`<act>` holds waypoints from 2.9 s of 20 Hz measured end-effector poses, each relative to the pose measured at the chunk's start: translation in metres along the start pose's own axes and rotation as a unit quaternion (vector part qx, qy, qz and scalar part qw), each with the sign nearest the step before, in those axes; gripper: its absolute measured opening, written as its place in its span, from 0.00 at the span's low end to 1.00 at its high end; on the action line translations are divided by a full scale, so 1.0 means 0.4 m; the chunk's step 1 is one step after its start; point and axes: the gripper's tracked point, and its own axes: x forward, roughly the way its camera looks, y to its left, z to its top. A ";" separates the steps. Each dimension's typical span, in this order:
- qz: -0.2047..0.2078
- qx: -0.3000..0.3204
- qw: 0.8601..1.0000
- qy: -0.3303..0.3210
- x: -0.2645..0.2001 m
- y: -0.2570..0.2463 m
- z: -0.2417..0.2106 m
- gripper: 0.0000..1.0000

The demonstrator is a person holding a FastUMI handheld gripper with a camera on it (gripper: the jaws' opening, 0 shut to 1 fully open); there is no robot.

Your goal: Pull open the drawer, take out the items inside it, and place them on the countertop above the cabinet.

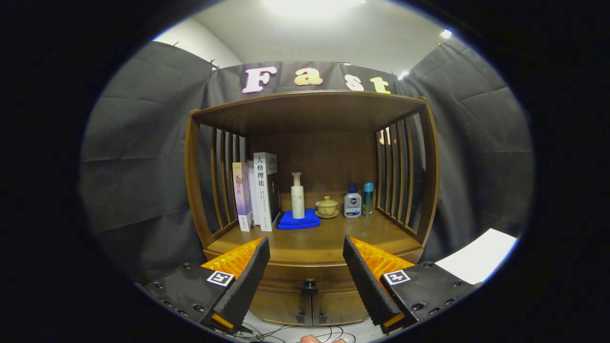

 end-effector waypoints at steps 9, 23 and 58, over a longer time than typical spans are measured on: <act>-0.012 0.008 1.000 0.010 0.034 -0.021 -0.040 0.98; -0.016 0.006 0.996 0.086 0.180 -0.031 -0.307 0.98; 0.024 -0.015 0.987 0.157 0.269 -0.020 -0.532 0.27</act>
